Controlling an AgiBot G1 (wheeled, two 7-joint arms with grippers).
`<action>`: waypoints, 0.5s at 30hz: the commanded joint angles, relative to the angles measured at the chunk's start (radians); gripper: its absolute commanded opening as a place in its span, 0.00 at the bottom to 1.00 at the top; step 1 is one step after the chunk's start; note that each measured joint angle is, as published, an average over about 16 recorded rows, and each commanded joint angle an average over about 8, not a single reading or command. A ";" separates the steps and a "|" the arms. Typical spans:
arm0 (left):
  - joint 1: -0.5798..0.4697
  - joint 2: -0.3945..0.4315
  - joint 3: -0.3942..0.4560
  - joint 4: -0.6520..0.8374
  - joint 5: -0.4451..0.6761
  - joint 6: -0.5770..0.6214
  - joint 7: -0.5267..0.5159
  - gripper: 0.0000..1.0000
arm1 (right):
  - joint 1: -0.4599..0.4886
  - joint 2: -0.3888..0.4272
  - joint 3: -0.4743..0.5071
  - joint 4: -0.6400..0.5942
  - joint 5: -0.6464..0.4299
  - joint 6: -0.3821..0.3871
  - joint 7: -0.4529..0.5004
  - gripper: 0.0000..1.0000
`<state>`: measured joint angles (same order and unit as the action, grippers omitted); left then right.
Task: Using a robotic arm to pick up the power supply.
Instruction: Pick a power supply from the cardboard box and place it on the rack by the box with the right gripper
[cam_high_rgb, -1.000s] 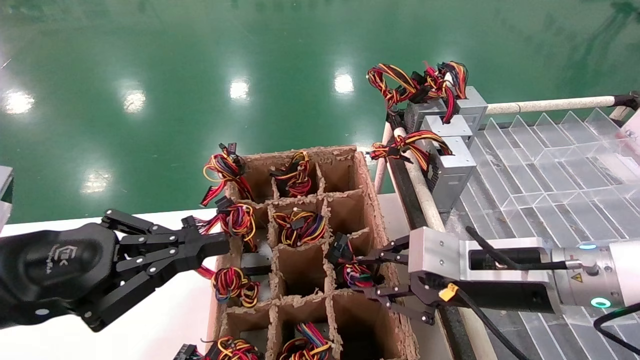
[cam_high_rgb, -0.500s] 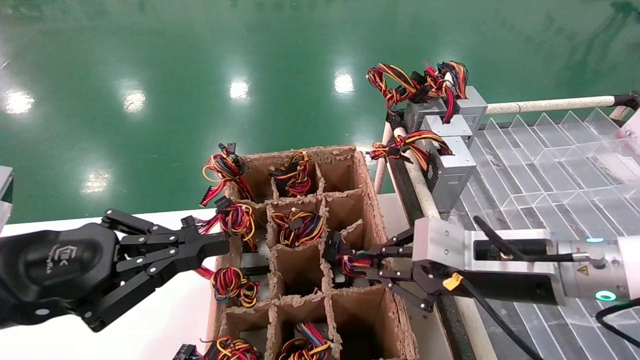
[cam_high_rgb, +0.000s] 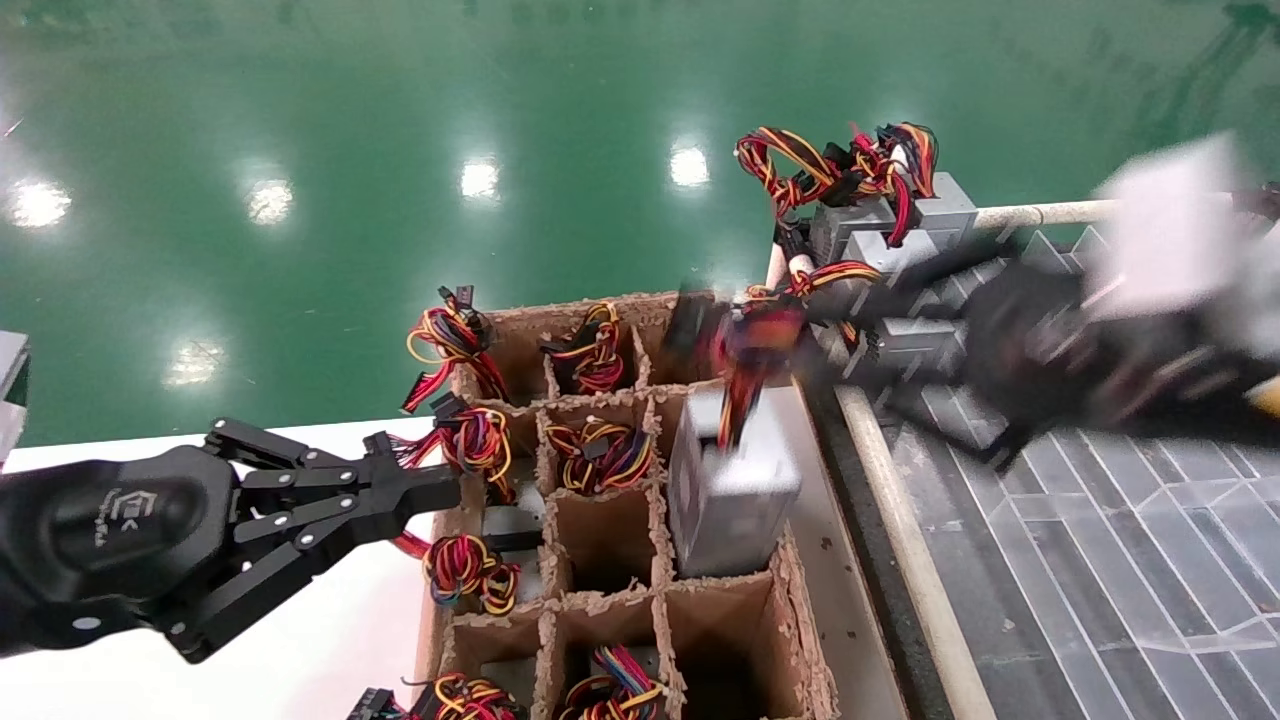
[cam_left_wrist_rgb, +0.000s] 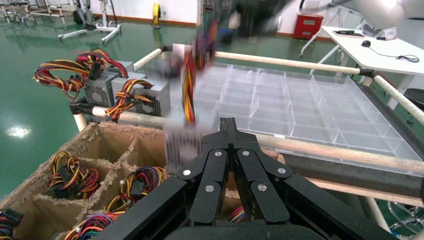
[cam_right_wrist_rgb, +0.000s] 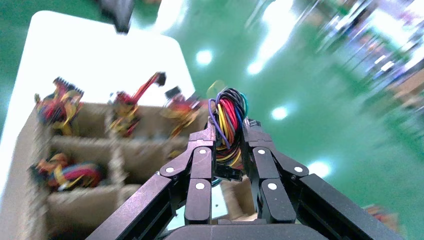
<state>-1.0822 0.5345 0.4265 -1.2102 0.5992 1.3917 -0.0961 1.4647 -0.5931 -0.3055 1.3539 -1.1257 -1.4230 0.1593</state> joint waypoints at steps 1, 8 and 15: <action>0.000 0.000 0.000 0.000 0.000 0.000 0.000 0.00 | 0.032 0.026 0.032 -0.001 0.047 -0.017 0.001 0.00; 0.000 0.000 0.000 0.000 0.000 0.000 0.000 0.00 | 0.194 0.062 0.063 -0.005 -0.014 -0.039 -0.086 0.00; 0.000 0.000 0.000 0.000 0.000 0.000 0.000 0.00 | 0.334 0.050 0.035 -0.029 -0.175 -0.034 -0.199 0.00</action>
<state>-1.0822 0.5345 0.4265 -1.2102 0.5992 1.3917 -0.0961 1.7883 -0.5434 -0.2713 1.3090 -1.2950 -1.4557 -0.0365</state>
